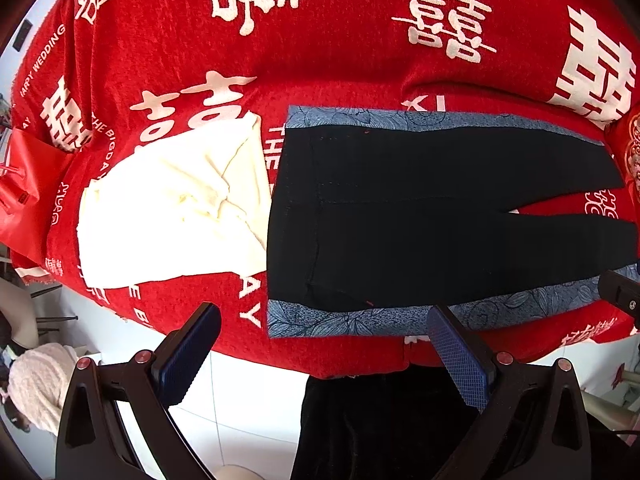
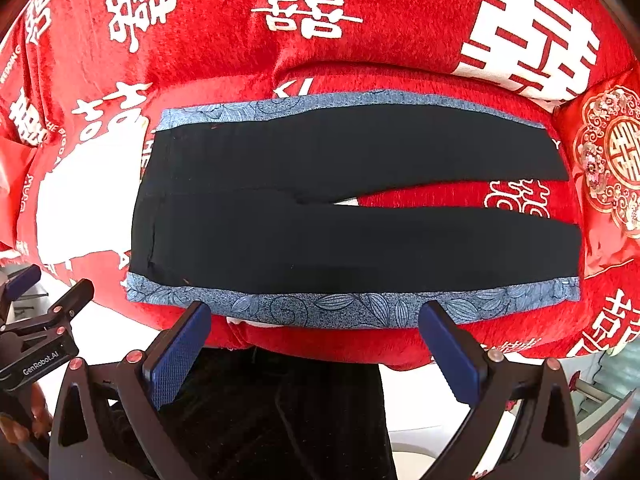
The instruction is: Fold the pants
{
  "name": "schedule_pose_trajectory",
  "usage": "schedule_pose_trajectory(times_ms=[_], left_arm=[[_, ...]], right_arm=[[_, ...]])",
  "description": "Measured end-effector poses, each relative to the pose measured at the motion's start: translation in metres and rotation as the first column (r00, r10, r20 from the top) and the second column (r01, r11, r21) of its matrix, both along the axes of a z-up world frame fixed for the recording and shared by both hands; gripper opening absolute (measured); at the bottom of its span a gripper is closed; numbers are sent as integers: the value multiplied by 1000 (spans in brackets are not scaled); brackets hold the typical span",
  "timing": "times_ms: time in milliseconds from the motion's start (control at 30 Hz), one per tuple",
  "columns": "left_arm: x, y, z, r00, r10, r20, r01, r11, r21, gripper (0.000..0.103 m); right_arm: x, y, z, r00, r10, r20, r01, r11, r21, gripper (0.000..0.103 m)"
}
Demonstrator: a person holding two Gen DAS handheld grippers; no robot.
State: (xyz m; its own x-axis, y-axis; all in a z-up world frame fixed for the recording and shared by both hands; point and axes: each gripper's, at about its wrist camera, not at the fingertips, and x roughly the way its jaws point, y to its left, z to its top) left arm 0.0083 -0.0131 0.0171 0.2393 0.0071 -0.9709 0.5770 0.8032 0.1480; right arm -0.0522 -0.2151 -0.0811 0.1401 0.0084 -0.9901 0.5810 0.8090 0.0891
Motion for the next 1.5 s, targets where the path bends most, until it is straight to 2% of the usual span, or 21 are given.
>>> schedule_pose_trajectory(times_ms=[1167,1500], left_arm=[[-10,-3,6,999,40,31,-40,999,21,103],[-15,-8,5,992,128,-25,-127,992,10,103]], right_arm=[[-9,-5,2,1000,8,26,-8,1000,5,103],[-22,-24,-2,999,30,25,-31,999,38,103]])
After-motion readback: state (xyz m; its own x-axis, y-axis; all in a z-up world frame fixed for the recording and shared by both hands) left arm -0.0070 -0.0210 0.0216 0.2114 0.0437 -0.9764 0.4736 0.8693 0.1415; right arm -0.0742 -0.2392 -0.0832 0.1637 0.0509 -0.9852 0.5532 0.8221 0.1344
